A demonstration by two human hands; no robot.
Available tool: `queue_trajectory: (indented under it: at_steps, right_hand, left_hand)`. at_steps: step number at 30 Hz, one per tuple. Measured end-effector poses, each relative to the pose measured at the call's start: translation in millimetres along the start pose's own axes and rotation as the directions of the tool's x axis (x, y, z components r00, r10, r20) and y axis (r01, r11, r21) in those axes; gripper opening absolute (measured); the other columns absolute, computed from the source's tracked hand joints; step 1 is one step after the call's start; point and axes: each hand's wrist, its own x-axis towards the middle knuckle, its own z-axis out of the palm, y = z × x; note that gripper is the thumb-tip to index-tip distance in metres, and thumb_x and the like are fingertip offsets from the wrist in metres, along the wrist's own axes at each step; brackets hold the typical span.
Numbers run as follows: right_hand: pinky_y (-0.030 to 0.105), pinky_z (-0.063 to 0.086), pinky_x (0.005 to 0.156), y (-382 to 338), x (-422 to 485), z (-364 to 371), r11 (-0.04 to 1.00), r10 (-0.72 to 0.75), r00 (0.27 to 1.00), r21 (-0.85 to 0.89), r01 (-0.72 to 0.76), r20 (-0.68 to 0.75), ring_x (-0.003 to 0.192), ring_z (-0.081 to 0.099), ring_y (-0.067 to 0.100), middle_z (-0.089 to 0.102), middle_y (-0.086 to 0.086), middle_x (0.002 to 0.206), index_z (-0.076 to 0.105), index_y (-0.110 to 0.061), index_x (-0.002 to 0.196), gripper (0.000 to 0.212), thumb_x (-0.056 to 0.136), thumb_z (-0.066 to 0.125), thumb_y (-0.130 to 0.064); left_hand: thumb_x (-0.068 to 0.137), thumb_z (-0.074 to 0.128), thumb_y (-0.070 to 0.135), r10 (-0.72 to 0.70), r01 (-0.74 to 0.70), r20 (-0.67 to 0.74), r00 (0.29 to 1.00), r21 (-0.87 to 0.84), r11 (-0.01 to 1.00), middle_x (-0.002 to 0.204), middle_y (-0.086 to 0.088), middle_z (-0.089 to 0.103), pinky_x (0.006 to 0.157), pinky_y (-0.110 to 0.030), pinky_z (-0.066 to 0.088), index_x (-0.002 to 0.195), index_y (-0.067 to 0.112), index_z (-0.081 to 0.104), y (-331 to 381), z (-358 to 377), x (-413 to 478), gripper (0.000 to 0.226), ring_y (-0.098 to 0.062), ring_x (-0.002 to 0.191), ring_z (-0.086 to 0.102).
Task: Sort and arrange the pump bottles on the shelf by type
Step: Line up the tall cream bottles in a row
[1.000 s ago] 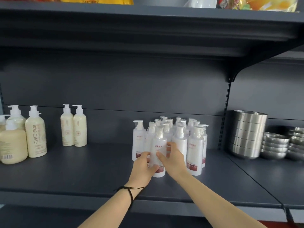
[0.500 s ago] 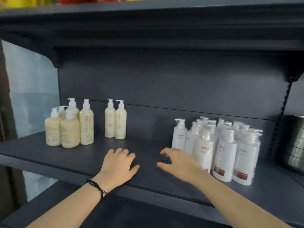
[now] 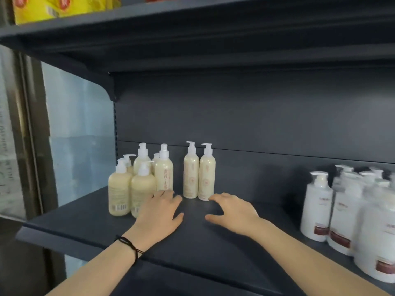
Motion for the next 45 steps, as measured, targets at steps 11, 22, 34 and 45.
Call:
queue_trajectory:
  at_steps: [11,22,34,45]
  right_hand:
    - [0.022,0.046,0.08,8,67,18,0.809,0.314,0.946,0.545,-0.222,-0.081,0.094,0.055,0.004,0.056,-0.013,0.1,0.05,-0.021,0.123,0.05,0.082,0.068,-0.044]
    - [0.027,0.044,0.089,36,134,33,0.645,0.44,0.895,0.719,-0.259,-0.073,0.11,0.048,0.015,0.046,0.002,0.131,0.034,-0.017,0.137,0.072,0.08,0.075,-0.032]
    - [0.039,0.055,0.088,49,175,59,0.632,0.439,0.891,0.744,-0.216,-0.114,0.102,0.061,0.016,0.059,-0.001,0.115,0.047,-0.02,0.119,0.062,0.071,0.08,-0.039]
    - [0.024,0.051,0.074,75,151,51,0.65,0.438,0.884,0.737,-0.184,-0.165,0.091,0.061,0.007,0.061,-0.006,0.103,0.048,-0.028,0.105,0.045,0.072,0.079,-0.036]
  left_hand:
    - [0.084,0.066,0.037,-0.343,0.187,-0.192,0.92,-0.552,0.812,0.148,-0.004,0.03,0.097,-0.025,0.031,0.148,0.017,0.02,-61,-15,86,0.081,-0.018,0.134,0.032]
    - [0.077,0.074,0.039,-0.296,0.274,-0.011,0.955,-0.346,0.897,0.131,-0.01,0.039,0.079,-0.035,0.049,0.149,0.024,0.002,-61,8,119,0.103,-0.028,0.105,0.053]
    - [0.081,0.07,0.022,-0.218,0.207,0.031,0.975,-0.471,0.857,0.123,0.007,0.032,0.073,-0.028,0.034,0.147,0.041,-0.003,-56,18,139,0.1,-0.013,0.098,0.042]
    - [0.066,0.085,0.016,-0.297,0.295,0.189,0.936,-0.88,0.371,0.116,0.002,0.055,0.073,-0.02,0.047,0.137,0.022,0.037,-40,52,150,0.085,-0.008,0.097,0.057]
